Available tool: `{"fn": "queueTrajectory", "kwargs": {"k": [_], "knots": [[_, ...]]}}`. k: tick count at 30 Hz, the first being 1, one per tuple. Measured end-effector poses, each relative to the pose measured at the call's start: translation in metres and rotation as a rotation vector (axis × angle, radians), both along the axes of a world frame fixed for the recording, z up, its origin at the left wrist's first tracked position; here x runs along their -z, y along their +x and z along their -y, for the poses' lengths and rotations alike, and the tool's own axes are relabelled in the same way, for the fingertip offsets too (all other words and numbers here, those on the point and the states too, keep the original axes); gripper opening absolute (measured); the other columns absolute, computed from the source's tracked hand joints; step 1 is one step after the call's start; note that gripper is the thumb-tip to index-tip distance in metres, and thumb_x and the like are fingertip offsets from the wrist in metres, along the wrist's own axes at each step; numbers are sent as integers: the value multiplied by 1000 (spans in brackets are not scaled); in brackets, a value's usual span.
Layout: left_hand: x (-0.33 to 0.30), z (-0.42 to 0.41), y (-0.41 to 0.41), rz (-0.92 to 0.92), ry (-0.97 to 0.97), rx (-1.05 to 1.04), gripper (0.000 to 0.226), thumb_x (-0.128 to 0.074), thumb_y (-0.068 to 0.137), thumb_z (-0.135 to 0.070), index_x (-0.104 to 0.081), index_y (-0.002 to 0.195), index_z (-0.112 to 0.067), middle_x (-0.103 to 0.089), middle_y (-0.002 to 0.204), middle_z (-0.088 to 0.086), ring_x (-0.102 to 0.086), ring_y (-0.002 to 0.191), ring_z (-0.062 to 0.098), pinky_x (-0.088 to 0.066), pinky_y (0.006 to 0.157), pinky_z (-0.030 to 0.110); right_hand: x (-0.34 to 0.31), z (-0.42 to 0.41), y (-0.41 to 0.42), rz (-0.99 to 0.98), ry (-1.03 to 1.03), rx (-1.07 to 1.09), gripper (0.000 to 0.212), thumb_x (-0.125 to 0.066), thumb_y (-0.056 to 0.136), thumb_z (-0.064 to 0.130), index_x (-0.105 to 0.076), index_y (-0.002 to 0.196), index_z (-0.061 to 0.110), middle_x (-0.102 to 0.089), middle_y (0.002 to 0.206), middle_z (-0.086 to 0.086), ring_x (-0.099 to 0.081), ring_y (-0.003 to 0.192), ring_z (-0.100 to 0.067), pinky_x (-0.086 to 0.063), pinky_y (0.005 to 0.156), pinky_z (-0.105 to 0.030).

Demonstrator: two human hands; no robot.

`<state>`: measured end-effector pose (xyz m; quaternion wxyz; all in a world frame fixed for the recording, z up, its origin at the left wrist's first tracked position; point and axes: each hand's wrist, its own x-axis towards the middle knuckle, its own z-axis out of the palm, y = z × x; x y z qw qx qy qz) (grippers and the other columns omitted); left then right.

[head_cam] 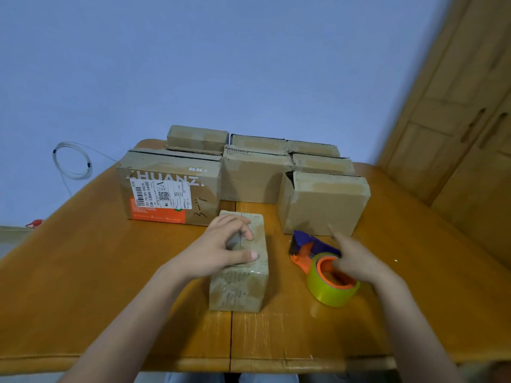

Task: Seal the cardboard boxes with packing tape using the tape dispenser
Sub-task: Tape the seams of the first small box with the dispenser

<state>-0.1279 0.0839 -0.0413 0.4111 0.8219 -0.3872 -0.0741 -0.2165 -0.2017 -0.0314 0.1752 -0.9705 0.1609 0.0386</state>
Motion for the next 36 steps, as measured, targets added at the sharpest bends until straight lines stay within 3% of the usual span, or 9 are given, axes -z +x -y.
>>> {"fn": "queueTrajectory", "kwargs": {"k": [3, 7, 10, 13, 18, 20, 23, 28, 36], "knots": [[0, -2, 0, 9, 12, 4, 54, -57, 62, -71, -56, 100, -33, -43, 134, -20, -27, 129, 2, -24, 101, 26, 15, 1, 12, -77, -68, 24, 77, -67, 83, 19, -26, 148, 22, -57, 127, -10, -59, 100, -22, -52, 79, -30], [-2, 0, -2, -18, 7, 76, 51, -62, 63, -67, -59, 101, -33, -43, 132, -25, -26, 127, -7, -25, 101, 20, 23, 6, 25, -21, -102, 88, 69, -80, 72, 19, -50, 135, 20, -60, 126, -7, -59, 110, -26, -52, 84, -36], [-1, 2, -4, -6, -7, 81, 51, -64, 63, -67, -60, 101, -32, -43, 131, -25, -25, 127, -10, -25, 101, 19, 15, 8, 27, 248, -45, 9, 39, -69, 73, -3, -64, 109, 12, -57, 95, -5, -58, 95, -29, -46, 72, -34], [-1, 3, -8, -18, -17, 104, 50, -65, 64, -65, -60, 101, -32, -41, 131, -24, -25, 129, -6, -25, 106, 26, -11, 3, 19, 610, 16, -165, 58, -57, 66, -22, -67, 103, 22, -39, 79, 2, -48, 76, -14, -33, 61, -20], [-12, 6, -14, 17, 17, 52, 47, -49, 73, -73, -65, 98, -37, -27, 133, -35, -17, 132, -7, -13, 108, 34, -55, -18, 11, 834, -34, -357, 76, -46, 63, -12, -60, 125, 29, -46, 89, 3, -44, 89, -14, -36, 76, -14], [-29, 11, -19, -92, -127, -36, 45, -42, 88, -69, -69, 97, -33, -43, 127, -29, -33, 123, -9, -22, 102, 30, -65, -24, 9, 875, -82, -406, 79, -40, 57, -7, -59, 125, 29, -50, 95, 2, -42, 93, -9, -32, 82, -6], [-57, 18, -25, -435, -384, -75, 47, -39, 91, -55, -68, 91, -17, -69, 96, -2, -62, 84, 5, -40, 74, 22, -72, -30, 7, 895, -145, -430, 81, -40, 55, -8, -60, 124, 29, -51, 97, 0, -38, 93, -6, -25, 84, 0], [-75, 28, -33, -626, -510, 4, 41, -55, 79, -52, -61, 83, -12, -61, 70, 1, -54, 58, 12, -42, 59, 24, -69, -36, 8, 901, -164, -449, 83, -42, 55, -8, -60, 127, 29, -50, 99, 1, -46, 95, -17, -36, 82, -17], [-76, 32, -31, -760, -602, -19, 19, -67, 71, -33, -61, 71, -14, -60, 63, -1, -53, 53, 9, -42, 58, 23, -68, -42, 12, 946, -152, -454, 78, -42, 59, -7, -59, 128, 26, -47, 100, 5, -46, 97, -17, -38, 78, -19]]}}
